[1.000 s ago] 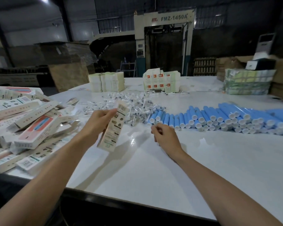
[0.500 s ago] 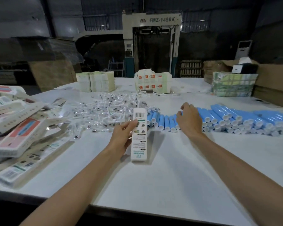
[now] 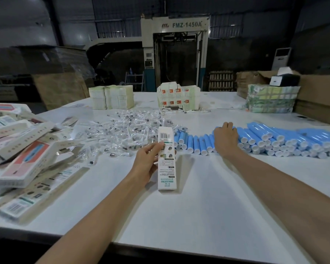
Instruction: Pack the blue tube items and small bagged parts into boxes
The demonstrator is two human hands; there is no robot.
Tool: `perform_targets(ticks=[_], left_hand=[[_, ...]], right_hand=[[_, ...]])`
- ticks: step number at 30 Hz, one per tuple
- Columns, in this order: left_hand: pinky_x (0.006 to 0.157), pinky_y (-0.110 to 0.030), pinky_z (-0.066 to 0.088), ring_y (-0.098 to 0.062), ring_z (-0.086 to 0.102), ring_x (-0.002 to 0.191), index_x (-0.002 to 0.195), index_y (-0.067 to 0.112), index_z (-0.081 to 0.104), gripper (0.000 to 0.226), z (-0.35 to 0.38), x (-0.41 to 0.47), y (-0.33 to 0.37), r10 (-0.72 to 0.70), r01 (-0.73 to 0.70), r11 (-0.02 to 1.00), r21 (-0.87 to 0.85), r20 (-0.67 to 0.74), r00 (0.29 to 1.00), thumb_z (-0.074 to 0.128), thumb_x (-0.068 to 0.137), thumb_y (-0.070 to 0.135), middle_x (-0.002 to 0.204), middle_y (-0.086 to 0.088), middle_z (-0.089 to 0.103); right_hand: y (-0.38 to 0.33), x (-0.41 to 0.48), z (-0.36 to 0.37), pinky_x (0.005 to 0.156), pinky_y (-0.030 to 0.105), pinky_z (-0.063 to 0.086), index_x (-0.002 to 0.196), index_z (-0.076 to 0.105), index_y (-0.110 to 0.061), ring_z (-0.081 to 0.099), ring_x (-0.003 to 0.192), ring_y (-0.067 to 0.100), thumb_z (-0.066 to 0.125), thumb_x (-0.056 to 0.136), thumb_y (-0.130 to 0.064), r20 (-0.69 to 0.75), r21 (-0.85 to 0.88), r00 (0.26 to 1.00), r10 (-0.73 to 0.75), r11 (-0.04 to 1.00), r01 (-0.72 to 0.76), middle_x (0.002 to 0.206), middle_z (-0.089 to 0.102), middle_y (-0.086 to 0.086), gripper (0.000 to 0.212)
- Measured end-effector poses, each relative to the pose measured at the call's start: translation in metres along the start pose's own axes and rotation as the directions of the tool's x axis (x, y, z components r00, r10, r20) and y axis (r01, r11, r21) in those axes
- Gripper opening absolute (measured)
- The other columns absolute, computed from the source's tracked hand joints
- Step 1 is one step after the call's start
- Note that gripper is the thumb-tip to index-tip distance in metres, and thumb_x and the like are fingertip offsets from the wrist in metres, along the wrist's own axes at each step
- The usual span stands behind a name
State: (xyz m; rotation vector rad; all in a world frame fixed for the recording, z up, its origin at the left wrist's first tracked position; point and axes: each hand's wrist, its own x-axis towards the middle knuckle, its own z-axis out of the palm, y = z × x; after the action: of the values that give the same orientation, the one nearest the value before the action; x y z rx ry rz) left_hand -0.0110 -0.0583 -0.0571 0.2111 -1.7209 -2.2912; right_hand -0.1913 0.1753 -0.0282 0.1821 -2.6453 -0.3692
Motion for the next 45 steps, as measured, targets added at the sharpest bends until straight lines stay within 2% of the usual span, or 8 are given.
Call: perform_targets(ticks=[7,13,17,20,25,29,38,45], left_hand=[[0.079,-0.040,0.065,-0.032,0.078,0.100,0.129,0.010,0.071,0.027,0.002,-0.005,0.003,0.002,0.000,0.999,-0.032,0.066,0.998,0.069,0.104,0.019,0.116,-0.019,0.080],[0.067,-0.033,0.065,-0.026,0.081,0.095,0.123,0.008,0.075,0.022,0.002,-0.010,0.004,0.021,-0.013,0.997,-0.082,0.100,0.995,0.069,0.102,0.010,0.116,-0.016,0.081],[0.068,-0.034,0.065,-0.031,0.079,0.102,0.127,0.010,0.074,0.025,0.005,-0.012,0.006,0.030,-0.022,0.998,-0.061,0.129,0.991,0.069,0.103,0.013,0.120,-0.019,0.079],[0.074,-0.036,0.067,-0.039,0.076,0.111,0.132,0.011,0.073,0.030,0.006,-0.013,0.006,0.033,-0.028,0.999,-0.035,0.161,0.986,0.069,0.103,0.016,0.123,-0.021,0.078],[0.068,-0.034,0.066,-0.031,0.080,0.096,0.131,0.014,0.074,0.031,0.008,-0.020,0.010,0.037,-0.034,0.999,-0.018,0.201,0.979,0.072,0.100,0.017,0.120,-0.021,0.079],[0.076,-0.038,0.066,-0.034,0.079,0.100,0.126,0.017,0.079,0.031,0.009,-0.024,0.012,0.052,-0.050,0.999,-0.013,0.233,0.971,0.078,0.095,0.022,0.122,-0.023,0.077],[0.074,-0.038,0.063,-0.047,0.073,0.110,0.133,0.013,0.074,0.032,0.009,-0.025,0.013,0.049,-0.053,0.999,0.015,0.164,0.985,0.071,0.101,0.017,0.121,-0.024,0.077],[0.072,-0.037,0.064,-0.043,0.074,0.107,0.126,0.016,0.077,0.025,0.012,-0.026,0.008,0.029,-0.044,0.996,0.071,0.199,0.980,0.068,0.103,0.019,0.119,-0.020,0.079]], right_hand=[[-0.016,-0.003,-0.011,0.092,0.030,0.048,0.132,0.050,0.003,0.061,0.111,0.026,0.064,0.096,-0.008,0.001,-0.025,1.000,-0.022,0.999,0.022,0.121,0.065,0.015,0.041],[-0.015,0.000,-0.011,0.088,0.039,0.047,0.145,0.032,0.010,0.059,0.114,0.037,0.057,0.101,-0.011,-0.055,0.310,0.990,0.129,0.945,-0.106,0.127,0.059,0.027,0.055],[-0.007,0.005,-0.040,0.070,0.039,0.038,0.128,0.048,0.002,0.055,0.082,0.028,0.038,0.109,-0.015,0.223,0.915,0.955,0.198,0.297,-0.275,0.101,0.058,0.018,0.027],[-0.013,-0.012,-0.072,0.065,0.026,0.043,0.122,0.061,-0.003,0.061,0.073,0.015,0.040,0.113,-0.027,0.279,0.897,0.960,0.035,-0.366,-0.247,0.092,0.064,0.006,0.033],[-0.034,-0.031,-0.114,0.082,0.029,0.057,0.118,0.063,-0.003,0.067,0.093,0.019,0.049,0.111,-0.020,0.074,0.686,0.981,-0.181,-0.705,-0.182,0.100,0.077,0.007,0.023],[-0.053,-0.038,-0.131,0.097,0.045,0.060,0.132,0.052,0.009,0.069,0.108,0.033,0.057,0.107,-0.011,0.020,0.746,0.982,-0.188,-0.651,-0.140,0.120,0.068,0.024,0.033],[-0.047,-0.032,-0.117,0.074,0.026,0.059,0.158,0.011,-0.042,0.074,0.094,0.015,0.077,0.091,-0.009,0.011,0.968,0.988,-0.155,-0.247,-0.049,0.112,0.068,0.000,0.099],[-0.034,-0.030,-0.112,0.073,0.034,0.049,0.139,0.026,-0.045,0.072,0.097,0.024,0.080,0.084,-0.009,0.090,0.995,0.917,-0.387,-0.008,-0.101,0.097,0.080,0.012,0.086]])
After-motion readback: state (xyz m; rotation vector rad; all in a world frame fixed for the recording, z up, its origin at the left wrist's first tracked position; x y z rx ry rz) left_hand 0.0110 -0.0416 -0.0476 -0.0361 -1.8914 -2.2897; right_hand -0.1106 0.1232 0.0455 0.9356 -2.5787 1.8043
